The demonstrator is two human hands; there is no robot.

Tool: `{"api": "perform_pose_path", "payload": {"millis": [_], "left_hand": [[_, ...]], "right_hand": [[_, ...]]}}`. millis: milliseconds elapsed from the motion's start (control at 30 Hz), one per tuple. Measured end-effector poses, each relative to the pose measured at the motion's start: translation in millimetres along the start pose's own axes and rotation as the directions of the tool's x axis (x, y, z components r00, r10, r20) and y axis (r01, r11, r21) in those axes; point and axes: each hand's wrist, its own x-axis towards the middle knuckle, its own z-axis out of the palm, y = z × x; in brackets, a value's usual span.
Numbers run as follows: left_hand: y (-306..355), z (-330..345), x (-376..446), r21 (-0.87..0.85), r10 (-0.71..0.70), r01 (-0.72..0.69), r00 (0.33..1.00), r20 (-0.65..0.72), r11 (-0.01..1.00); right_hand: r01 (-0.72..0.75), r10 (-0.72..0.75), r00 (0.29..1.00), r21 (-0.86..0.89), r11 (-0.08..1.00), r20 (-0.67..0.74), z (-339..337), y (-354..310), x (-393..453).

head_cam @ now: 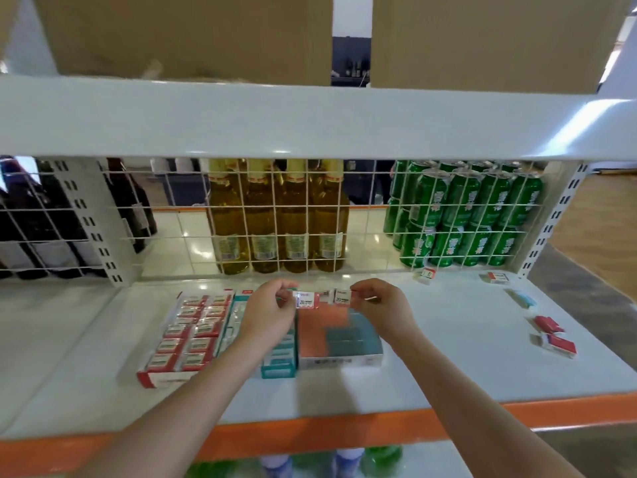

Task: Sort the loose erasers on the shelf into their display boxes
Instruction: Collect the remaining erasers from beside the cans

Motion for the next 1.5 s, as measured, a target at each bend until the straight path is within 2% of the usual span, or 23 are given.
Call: {"api": "perform_pose_path", "payload": {"millis": [167,400,600,833,1000,1133,1300,1367,1500], "left_hand": [[-38.3,-48.0,5.1,0.055,0.01,-0.009,1.0,-0.023,0.998],[-93.4,-103.7,7.1,0.061,-0.085,0.09,0.994,-0.068,0.994],[-119.3,-128.1,11.4,0.102,-0.118,0.131,0.986,-0.12,0.986],[-135.9,-134.2,23.6,0.085,-0.146,0.154,0.985,-0.089,0.984],[-142.2,-132.7,31.8,0.078,-0.154,0.154,0.988,-0.005,0.985],[-144.3,-132.5,36.3,0.134,-0.15,0.145,0.988,0.031,0.98],[-143.9,-132.8,40.4,0.314,-0.053,0.042,0.998,0.025,0.948],[-143.3,-134.2,41.5,0.368,0.01,-0.053,0.993,0.116,0.928],[-141.6,-134.3,41.6,0.483,0.102,-0.263,0.937,0.333,0.835]], "right_hand": [[0.044,-0.042,0.998,-0.039,0.998,0.054,54.3,-21.2,-8.0],[0.075,-0.061,0.988,-0.094,0.993,0.145,114.9,-41.2,-14.2],[0.068,-0.042,0.985,-0.16,0.985,0.165,152.2,-53.2,-11.5],[0.093,-0.048,0.981,-0.241,0.966,0.188,178.8,-57.0,-4.7],[0.089,-0.006,0.967,-0.314,0.945,0.256,189.6,-61.2,1.4],[0.148,-0.009,0.946,-0.406,0.902,0.324,195.1,-66.2,4.8],[0.263,-0.035,0.913,-0.521,0.812,0.406,197.9,-75.0,2.9],[0.284,-0.035,0.905,-0.541,0.792,0.423,198.0,-76.8,2.9],[0.299,-0.031,0.892,-0.537,0.789,0.451,196.2,-77.4,3.1]]}}
